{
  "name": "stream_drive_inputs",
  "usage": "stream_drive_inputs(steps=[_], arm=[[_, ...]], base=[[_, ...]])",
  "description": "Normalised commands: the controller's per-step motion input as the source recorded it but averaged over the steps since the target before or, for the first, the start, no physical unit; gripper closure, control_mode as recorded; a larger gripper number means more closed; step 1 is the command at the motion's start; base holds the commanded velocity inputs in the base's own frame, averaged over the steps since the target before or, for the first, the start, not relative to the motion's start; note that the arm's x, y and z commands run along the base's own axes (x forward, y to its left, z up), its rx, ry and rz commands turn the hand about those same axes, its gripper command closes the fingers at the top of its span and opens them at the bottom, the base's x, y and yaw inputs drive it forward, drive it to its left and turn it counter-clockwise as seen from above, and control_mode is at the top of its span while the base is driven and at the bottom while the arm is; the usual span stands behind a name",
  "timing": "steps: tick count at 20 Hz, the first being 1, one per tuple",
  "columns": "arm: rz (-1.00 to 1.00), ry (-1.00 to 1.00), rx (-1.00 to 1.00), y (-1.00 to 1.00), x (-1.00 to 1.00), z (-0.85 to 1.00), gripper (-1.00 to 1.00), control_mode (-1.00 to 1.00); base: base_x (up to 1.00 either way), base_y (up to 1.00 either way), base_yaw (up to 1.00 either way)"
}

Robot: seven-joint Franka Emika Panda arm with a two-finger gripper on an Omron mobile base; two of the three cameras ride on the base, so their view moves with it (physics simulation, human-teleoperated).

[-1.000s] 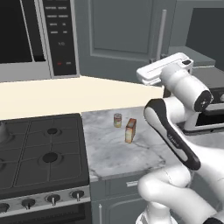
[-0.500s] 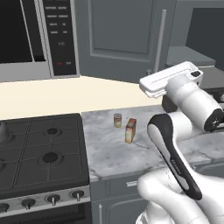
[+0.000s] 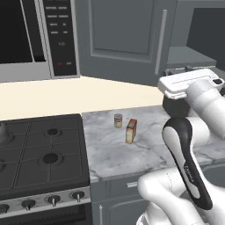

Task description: Pick the pan from the cabinet and place it on the stove. Then turn on the stove burner for the pan.

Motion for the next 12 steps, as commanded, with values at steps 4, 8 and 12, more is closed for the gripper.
stream_drive_inputs(steps=[4, 8, 12], arm=[[0.06, 0.02, 0.21, -0.53, 0.0, 0.07, -1.0, -1.0], [0.09, 0.07, 0.19, -0.41, 0.0, 0.08, -1.0, -1.0], [0.11, 0.11, 0.17, -0.39, 0.0, 0.03, -1.0, -1.0]], base=[[0.0, 0.0, 0.0], [0.0, 0.0, 0.0], [0.0, 0.0, 0.0]])
